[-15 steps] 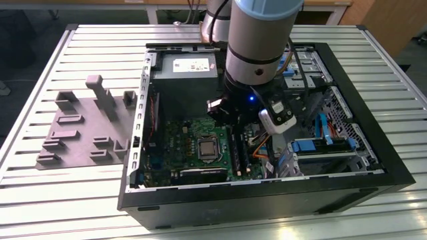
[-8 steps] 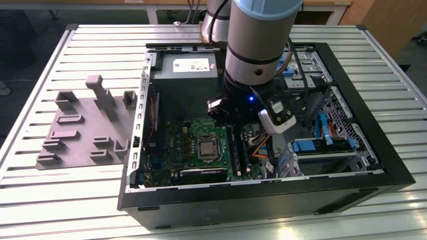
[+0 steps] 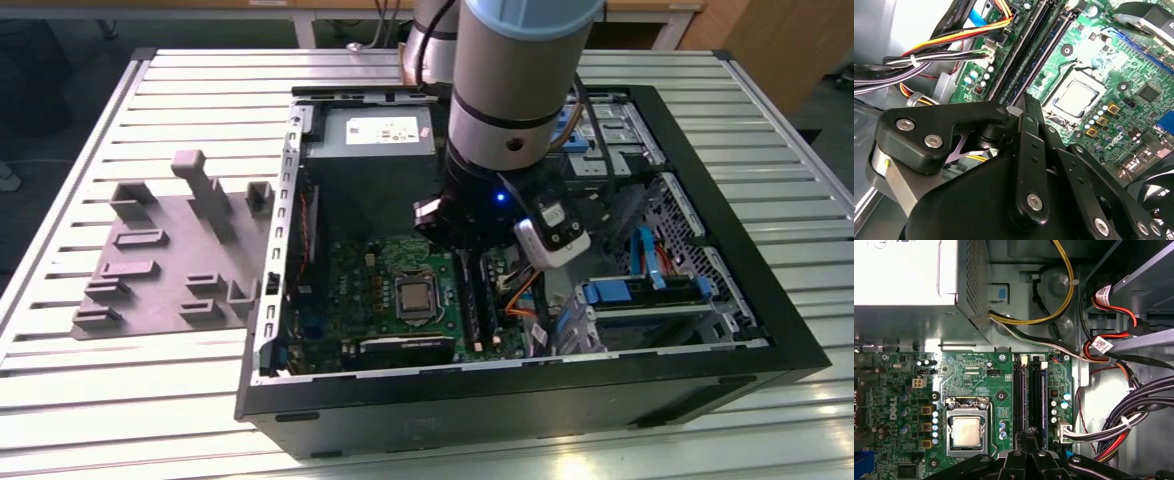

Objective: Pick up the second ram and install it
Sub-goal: 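Press down the second ram until it locks into place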

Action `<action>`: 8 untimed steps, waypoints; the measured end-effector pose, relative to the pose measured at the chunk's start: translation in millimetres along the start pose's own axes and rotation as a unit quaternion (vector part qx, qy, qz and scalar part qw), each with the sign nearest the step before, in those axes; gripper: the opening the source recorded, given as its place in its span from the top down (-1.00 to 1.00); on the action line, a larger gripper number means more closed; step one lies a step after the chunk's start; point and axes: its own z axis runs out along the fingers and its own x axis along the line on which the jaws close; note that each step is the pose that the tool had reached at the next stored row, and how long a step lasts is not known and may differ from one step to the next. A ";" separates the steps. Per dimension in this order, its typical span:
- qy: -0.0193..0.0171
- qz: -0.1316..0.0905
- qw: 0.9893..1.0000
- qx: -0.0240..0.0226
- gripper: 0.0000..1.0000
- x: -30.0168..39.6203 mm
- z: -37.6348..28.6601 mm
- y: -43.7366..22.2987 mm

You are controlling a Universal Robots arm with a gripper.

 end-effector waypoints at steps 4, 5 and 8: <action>0.000 0.000 1.000 0.000 0.79 1.2 0.0 0.0; 0.000 0.000 1.000 0.000 0.79 1.3 0.0 0.0; 0.000 0.000 1.000 0.000 0.79 1.6 0.0 0.0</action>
